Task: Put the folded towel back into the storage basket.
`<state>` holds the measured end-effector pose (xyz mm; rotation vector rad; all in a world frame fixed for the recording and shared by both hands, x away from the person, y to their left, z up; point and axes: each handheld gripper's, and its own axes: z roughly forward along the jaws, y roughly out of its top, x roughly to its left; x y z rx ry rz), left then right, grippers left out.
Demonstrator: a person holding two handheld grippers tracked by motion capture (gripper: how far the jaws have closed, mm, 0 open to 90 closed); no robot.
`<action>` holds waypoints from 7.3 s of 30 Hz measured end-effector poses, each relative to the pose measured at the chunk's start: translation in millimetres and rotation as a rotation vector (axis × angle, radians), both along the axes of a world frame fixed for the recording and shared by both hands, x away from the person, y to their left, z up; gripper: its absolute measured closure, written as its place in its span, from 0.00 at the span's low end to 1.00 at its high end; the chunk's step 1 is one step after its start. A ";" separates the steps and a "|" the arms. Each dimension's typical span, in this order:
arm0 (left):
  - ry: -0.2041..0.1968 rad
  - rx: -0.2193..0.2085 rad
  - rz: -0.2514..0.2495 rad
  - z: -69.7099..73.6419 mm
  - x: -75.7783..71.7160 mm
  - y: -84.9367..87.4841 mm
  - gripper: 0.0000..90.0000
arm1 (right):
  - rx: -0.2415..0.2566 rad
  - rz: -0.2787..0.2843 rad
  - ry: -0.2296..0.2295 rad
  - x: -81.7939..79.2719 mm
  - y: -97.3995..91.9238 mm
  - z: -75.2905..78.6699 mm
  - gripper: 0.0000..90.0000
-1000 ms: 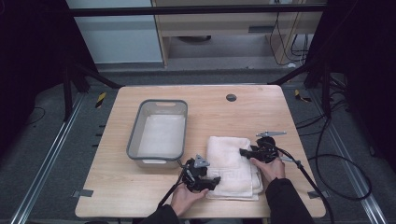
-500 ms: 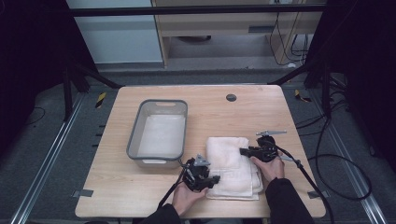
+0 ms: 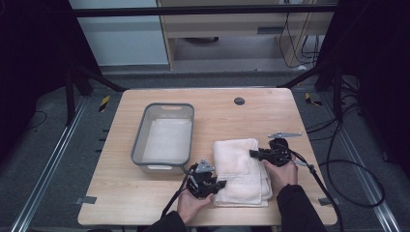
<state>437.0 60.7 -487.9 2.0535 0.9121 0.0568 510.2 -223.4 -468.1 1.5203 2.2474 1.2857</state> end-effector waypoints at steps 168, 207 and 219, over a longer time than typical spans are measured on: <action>-0.441 -0.222 0.203 159.0 5.0 147.7 0.82 | 0.152 0.015 -0.537 16.2 141.1 174.1 0.79; -0.386 -0.168 0.270 143.8 10.0 203.5 0.82 | 0.152 0.063 -0.480 37.5 204.8 152.1 0.79; -0.339 -0.127 0.298 129.2 21.1 214.0 0.82 | 0.135 0.060 -0.445 51.8 222.7 127.2 0.79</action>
